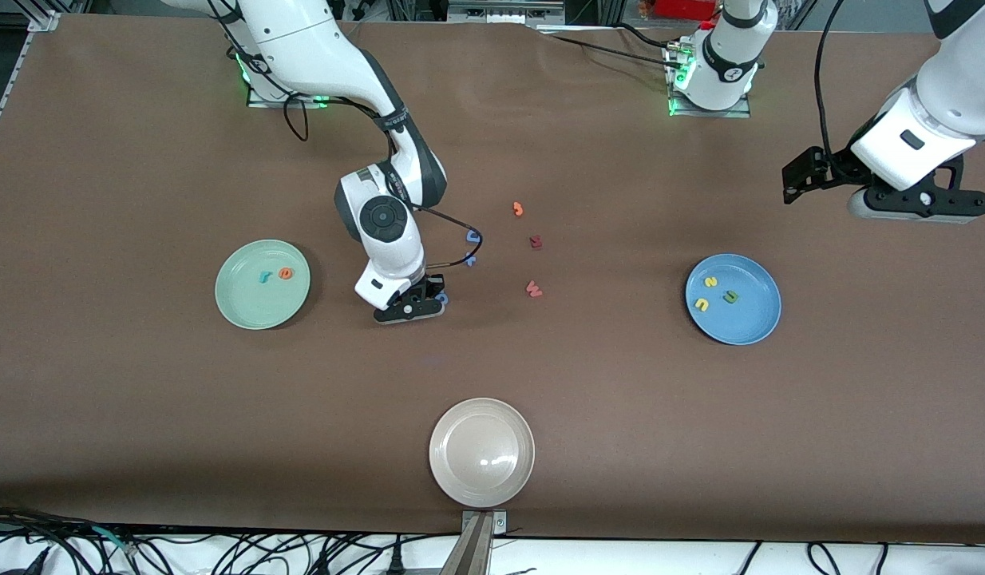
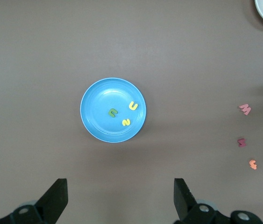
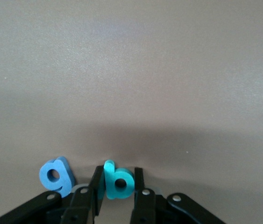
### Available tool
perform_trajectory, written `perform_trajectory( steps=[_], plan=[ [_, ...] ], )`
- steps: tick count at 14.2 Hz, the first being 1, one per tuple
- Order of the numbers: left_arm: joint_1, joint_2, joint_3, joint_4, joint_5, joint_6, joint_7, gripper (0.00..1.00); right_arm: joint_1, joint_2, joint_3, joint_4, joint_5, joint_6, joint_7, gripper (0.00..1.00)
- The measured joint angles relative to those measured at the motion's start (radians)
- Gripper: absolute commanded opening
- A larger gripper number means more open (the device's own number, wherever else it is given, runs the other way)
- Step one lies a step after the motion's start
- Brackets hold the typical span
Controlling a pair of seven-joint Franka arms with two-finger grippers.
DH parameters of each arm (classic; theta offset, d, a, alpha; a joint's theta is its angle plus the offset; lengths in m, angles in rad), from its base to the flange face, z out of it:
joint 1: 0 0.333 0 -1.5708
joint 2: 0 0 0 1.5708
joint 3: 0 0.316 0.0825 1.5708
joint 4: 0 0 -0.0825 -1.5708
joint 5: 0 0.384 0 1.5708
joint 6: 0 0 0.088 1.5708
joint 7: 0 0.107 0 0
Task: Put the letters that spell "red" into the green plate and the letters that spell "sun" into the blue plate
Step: 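Grasp the teal b with the right gripper while the left gripper withdraws, then carry the teal b over the green plate with the right gripper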
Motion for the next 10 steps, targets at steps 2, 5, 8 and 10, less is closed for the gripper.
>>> perform_trajectory(
  steps=[2, 5, 8, 10],
  plan=[
    [0.001, 0.006, 0.011, 0.002, 0.0, 0.0, 0.001, 1.0, 0.0, -0.002, -0.001, 0.002, 0.0, -0.001, 0.0, 0.21],
    [0.002, 0.007, 0.015, 0.006, 0.0, 0.0, 0.001, 1.0, 0.0, -0.029, -0.007, 0.009, 0.0, -0.047, 0.0, 0.21],
    [0.004, 0.007, 0.016, 0.009, 0.0, 0.0, 0.001, 1.0, 0.0, -0.099, -0.05, 0.017, 0.0, -0.177, -0.009, 0.21],
    [0.006, 0.007, 0.017, 0.012, 0.001, 0.0, 0.001, 1.0, -0.002, -0.16, -0.102, 0.019, 0.0, -0.278, -0.038, 0.21]
  ],
)
